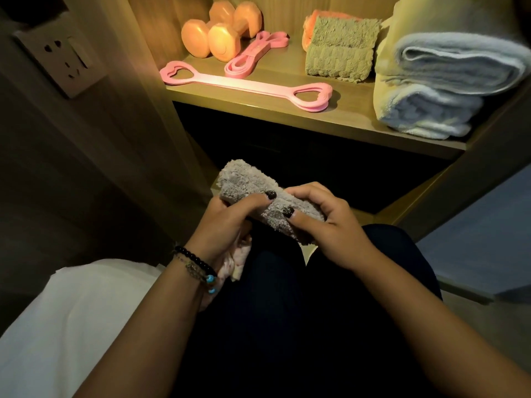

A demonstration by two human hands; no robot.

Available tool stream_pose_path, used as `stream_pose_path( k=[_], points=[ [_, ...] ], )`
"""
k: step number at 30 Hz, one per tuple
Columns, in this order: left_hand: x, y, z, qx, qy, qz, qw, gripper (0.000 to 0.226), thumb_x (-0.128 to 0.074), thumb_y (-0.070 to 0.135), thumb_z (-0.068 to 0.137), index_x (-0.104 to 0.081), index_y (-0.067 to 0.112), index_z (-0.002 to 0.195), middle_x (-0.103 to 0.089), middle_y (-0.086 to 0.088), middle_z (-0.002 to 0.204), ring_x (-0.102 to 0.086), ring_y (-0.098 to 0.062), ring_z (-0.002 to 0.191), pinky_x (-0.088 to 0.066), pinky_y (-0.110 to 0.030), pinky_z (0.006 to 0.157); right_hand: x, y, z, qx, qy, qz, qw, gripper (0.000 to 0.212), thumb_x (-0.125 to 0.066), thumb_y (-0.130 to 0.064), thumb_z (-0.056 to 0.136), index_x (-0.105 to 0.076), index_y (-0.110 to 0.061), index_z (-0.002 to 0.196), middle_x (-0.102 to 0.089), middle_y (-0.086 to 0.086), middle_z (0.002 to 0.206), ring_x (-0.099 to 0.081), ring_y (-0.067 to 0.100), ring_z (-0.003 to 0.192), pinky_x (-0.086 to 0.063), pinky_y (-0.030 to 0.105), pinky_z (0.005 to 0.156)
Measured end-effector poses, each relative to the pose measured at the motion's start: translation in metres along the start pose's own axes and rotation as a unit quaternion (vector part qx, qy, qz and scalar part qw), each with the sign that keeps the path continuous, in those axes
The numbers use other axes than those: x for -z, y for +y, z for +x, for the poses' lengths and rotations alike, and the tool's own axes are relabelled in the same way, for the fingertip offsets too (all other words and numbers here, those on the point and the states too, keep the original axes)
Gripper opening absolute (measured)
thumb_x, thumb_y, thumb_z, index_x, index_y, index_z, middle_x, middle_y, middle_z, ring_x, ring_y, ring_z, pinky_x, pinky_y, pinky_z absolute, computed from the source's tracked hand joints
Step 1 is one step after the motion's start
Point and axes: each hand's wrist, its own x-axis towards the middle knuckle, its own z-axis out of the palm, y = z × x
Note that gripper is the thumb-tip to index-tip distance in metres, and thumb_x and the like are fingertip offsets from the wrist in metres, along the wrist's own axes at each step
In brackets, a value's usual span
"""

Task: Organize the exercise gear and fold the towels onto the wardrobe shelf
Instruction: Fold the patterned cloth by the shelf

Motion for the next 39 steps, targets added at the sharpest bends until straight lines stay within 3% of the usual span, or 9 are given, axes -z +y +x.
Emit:
stream_pose_path(
  k=[5, 9, 14, 18, 22, 25, 27, 31, 39],
  points=[
    [-0.017, 0.009, 0.035, 0.002, 0.024, -0.069, 0.997, 0.047, -0.077, 0.030, 0.053, -0.058, 0.006, 0.088, -0.054, -0.011, 0.078, -0.053, -0.026, 0.073, -0.043, -0.041, 0.066, 0.030, -0.011, 0.025, -0.131, 0.050, 0.115, 0.983, 0.020, -0.067, -0.031, 0.080, -0.071, -0.026, 0.100, -0.066, 0.007, 0.111, -0.065, 0.016, 0.100, -0.051, 0.026, 0.082],
    [-0.031, 0.024, 0.069, 0.045, 0.014, -0.056, 0.997, 0.057, -0.079, 0.035, 0.045, -0.050, 0.011, 0.087, -0.048, 0.005, 0.054, -0.047, -0.013, 0.046, -0.039, -0.023, 0.045, 0.057, -0.017, 0.046, -0.296, 0.041, 0.264, 0.917, 0.042, -0.068, -0.034, 0.072, -0.064, -0.012, 0.108, -0.071, 0.013, 0.104, -0.070, 0.029, 0.093, -0.058, 0.039, 0.079],
    [-0.040, 0.034, 0.109, 0.017, -0.037, -0.018, 0.999, 0.072, -0.085, 0.028, 0.055, -0.054, 0.004, 0.115, -0.063, 0.002, 0.070, -0.060, -0.011, 0.056, -0.047, -0.027, 0.052, 0.073, -0.009, 0.076, -0.251, 0.171, 0.291, 0.907, 0.010, -0.068, -0.008, 0.081, -0.066, -0.003, 0.090, -0.072, 0.012, 0.084, -0.069, 0.020, 0.076, -0.059, 0.031, 0.064],
    [-0.044, 0.058, 0.144, -0.017, -0.039, -0.021, 0.999, 0.016, -0.072, 0.020, 0.075, -0.064, 0.012, 0.087, -0.063, 0.008, 0.059, -0.053, -0.005, 0.048, -0.039, -0.016, 0.041, 0.075, 0.000, 0.108, -0.137, 0.282, 0.102, 0.944, 0.019, -0.077, -0.026, 0.068, -0.075, -0.016, 0.085, -0.074, 0.005, 0.089, -0.069, 0.025, 0.091, -0.055, 0.039, 0.082],
    [-0.031, 0.078, 0.191, -0.029, -0.011, -0.044, 0.999, 0.021, -0.075, 0.019, 0.072, -0.064, 0.013, 0.088, -0.065, -0.003, 0.080, -0.057, -0.015, 0.063, -0.043, -0.021, 0.047, 0.070, -0.002, 0.137, -0.029, 0.349, -0.135, 0.927, 0.029, -0.069, -0.024, 0.079, -0.068, -0.024, 0.108, -0.063, -0.004, 0.106, -0.059, 0.012, 0.099, -0.049, 0.027, 0.090],
    [-0.032, 0.088, 0.219, -0.062, 0.012, 0.044, 0.997, 0.020, -0.070, 0.016, 0.082, -0.062, 0.007, 0.099, -0.064, -0.007, 0.084, -0.056, -0.017, 0.065, -0.045, -0.019, 0.043, 0.068, -0.004, 0.162, 0.031, 0.332, -0.214, 0.918, 0.036, -0.060, -0.009, 0.086, -0.061, -0.020, 0.120, -0.050, -0.002, 0.117, -0.045, 0.004, 0.105, -0.030, 0.000, 0.088],
    [-0.036, 0.094, 0.239, -0.085, 0.034, 0.110, 0.990, 0.017, -0.071, 0.017, 0.082, -0.062, 0.009, 0.094, -0.064, -0.005, 0.078, -0.052, -0.014, 0.059, -0.041, -0.018, 0.042, 0.074, -0.001, 0.183, 0.062, 0.310, -0.318, 0.894, 0.037, -0.054, -0.001, 0.087, -0.061, -0.014, 0.121, -0.048, 0.006, 0.119, -0.046, 0.016, 0.109, -0.035, 0.012, 0.090],
    [-0.050, 0.109, 0.283, -0.089, 0.060, 0.203, 0.973, 0.025, -0.077, 0.022, 0.079, -0.057, 0.011, 0.088, -0.062, -0.002, 0.072, -0.054, -0.010, 0.056, -0.042, -0.015, 0.040, 0.096, -0.002, 0.224, -0.052, 0.235, -0.449, 0.861, 0.045, -0.048, 0.002, 0.086, -0.053, -0.011, 0.129, -0.037, 0.009, 0.135, -0.044, 0.031, 0.118, -0.040, 0.037, 0.097],
    [-0.085, 0.098, 0.342, -0.057, 0.060, 0.413, 0.907, 0.036, -0.073, 0.050, 0.076, -0.055, 0.020, 0.064, -0.054, 0.004, 0.063, -0.047, -0.010, 0.057, -0.034, -0.024, 0.047, 0.128, 0.006, 0.273, -0.269, 0.137, -0.542, 0.784, 0.032, -0.043, 0.000, 0.094, -0.055, -0.006, 0.124, -0.042, 0.016, 0.137, -0.036, 0.032, 0.128, -0.028, 0.038, 0.106]
  ],
)
